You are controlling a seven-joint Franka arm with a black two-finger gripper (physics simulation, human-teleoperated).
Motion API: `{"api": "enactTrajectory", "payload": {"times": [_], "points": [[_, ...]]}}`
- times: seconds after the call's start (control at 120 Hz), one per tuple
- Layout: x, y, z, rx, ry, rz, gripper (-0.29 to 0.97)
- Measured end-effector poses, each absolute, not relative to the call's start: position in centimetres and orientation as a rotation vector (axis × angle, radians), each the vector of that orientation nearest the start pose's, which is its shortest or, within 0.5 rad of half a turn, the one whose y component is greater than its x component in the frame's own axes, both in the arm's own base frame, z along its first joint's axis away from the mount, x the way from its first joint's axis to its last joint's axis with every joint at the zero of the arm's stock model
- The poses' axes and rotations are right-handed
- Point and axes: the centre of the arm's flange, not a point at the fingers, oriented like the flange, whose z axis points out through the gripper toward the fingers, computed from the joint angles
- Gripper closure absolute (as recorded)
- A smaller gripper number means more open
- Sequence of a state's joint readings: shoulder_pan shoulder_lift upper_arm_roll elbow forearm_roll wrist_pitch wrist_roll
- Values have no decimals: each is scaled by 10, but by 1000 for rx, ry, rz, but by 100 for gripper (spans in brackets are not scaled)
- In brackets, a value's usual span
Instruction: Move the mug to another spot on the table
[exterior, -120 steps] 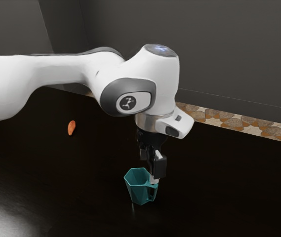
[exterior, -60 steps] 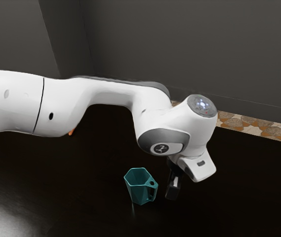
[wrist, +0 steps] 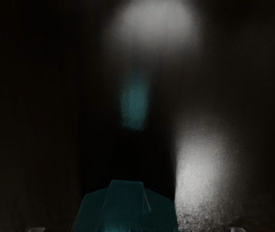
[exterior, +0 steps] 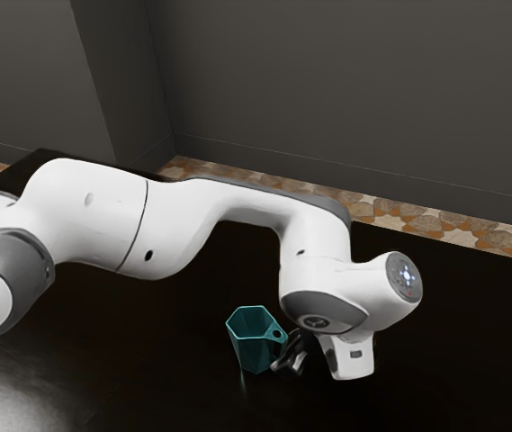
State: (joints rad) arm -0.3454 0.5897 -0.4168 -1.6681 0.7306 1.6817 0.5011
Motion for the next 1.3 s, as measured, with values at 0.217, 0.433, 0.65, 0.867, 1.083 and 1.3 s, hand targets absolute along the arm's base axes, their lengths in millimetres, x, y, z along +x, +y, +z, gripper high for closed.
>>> {"api": "enactTrajectory", "payload": {"times": [0.217, 0.433, 0.65, 0.867, 1.083, 1.3], "points": [[513, -360, 240, -1774, 1789, 624, 37], [513, -359, 231, -1752, 1794, 632, 47], [515, -355, 230, -1745, 1783, 638, 58], [517, -351, 230, -1743, 1771, 649, 66], [520, -347, 232, -1737, 1752, 659, 70], [535, -329, 246, -1768, 1689, 683, 70]]}}
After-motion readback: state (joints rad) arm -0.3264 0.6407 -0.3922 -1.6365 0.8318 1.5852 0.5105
